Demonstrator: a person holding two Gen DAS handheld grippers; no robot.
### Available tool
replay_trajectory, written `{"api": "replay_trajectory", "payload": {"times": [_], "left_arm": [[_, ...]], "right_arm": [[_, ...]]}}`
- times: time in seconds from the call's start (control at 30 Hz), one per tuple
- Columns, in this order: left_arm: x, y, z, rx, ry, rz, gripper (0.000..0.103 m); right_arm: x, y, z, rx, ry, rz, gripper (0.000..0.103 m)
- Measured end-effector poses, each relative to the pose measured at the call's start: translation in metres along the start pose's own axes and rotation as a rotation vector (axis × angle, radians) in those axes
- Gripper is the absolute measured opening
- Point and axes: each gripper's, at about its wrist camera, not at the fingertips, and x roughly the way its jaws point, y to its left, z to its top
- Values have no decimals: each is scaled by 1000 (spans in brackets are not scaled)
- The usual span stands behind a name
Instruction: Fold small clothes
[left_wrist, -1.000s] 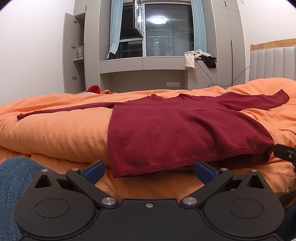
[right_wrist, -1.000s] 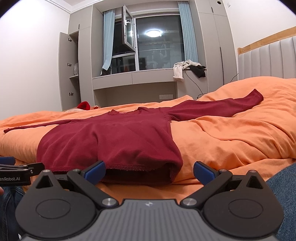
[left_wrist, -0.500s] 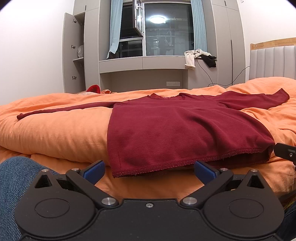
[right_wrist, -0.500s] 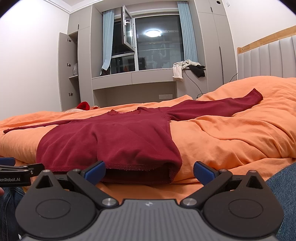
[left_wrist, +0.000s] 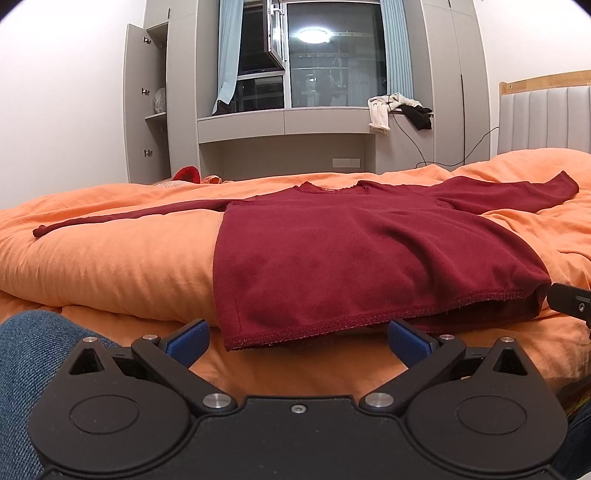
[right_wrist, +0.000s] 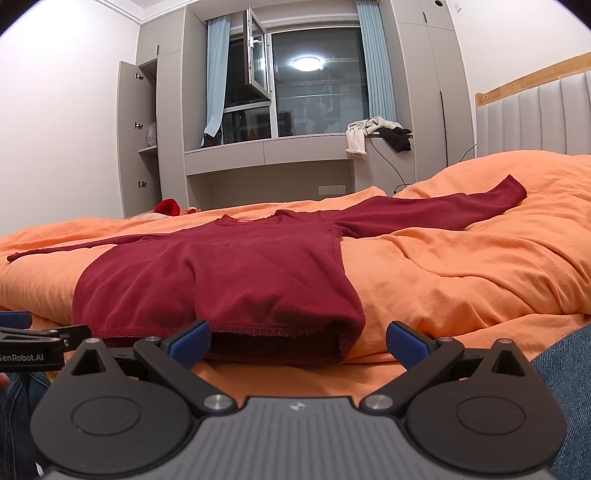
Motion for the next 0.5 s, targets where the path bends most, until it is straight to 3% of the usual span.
{"api": "replay_trajectory", "payload": {"times": [0.23,0.5], "left_arm": [[14,5,17,-41,80,-26,102],[43,7,58,-75,90,-6,102]], "right_arm": [[4,0,12,5,49,29,103],[21,-8,52,-16,42,91,103]]}}
